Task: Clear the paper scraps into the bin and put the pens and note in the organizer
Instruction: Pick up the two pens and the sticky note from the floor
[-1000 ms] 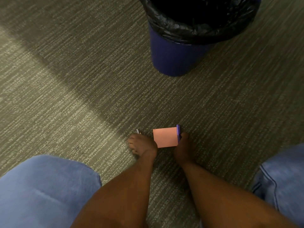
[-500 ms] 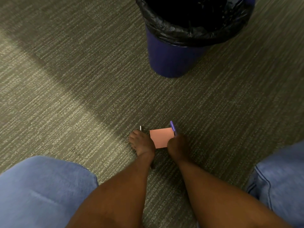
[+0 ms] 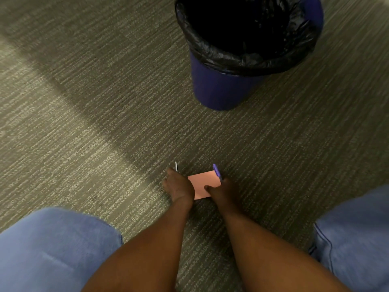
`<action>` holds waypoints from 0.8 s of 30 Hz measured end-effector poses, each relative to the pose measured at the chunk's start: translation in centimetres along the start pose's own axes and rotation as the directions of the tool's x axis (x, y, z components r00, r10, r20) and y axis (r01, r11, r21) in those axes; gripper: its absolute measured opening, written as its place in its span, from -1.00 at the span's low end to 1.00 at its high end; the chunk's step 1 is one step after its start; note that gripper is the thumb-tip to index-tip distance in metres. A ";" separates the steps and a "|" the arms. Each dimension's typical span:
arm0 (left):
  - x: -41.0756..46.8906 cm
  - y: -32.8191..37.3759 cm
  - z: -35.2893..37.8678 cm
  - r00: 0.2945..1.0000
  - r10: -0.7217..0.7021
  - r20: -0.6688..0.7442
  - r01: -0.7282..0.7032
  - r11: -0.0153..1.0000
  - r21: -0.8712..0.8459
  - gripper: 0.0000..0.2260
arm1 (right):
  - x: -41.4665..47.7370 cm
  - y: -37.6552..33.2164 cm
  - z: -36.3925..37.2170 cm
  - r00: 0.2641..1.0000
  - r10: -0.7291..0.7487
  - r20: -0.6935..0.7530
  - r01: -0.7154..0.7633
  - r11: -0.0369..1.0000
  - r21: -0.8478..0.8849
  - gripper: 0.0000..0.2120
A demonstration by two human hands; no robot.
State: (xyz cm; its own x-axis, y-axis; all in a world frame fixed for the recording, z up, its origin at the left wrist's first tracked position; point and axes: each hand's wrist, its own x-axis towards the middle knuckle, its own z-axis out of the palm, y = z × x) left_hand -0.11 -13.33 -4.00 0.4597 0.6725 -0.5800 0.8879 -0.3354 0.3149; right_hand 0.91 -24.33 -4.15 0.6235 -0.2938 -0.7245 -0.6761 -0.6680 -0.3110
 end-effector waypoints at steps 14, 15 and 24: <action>-4.3 3.8 -11.3 0.988 -0.043 0.151 0.148 0.583 -0.799 -0.65 | -6.6 -7.7 -7.1 0.989 -0.007 0.149 -0.006 0.996 0.086 -0.52; -5.2 4.1 -12.8 0.983 -0.056 0.172 0.174 0.555 -0.813 -0.62 | -8.0 -8.5 -8.2 0.989 -0.007 0.149 -0.009 0.994 0.107 -0.55; -14.6 8.7 -26.5 0.980 -0.087 0.176 0.197 0.462 -0.865 -0.75 | -21.1 -15.5 -19.5 0.986 -0.068 0.150 0.013 0.941 0.337 -0.65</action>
State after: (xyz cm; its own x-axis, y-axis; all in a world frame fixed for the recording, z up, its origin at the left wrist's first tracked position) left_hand 0.44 -8.52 27.13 0.3762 0.5724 -0.7286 0.4855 0.5481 0.6811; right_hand 5.90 -21.08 27.91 0.6020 -0.1423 -0.7858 -0.7604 -0.4025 -0.5097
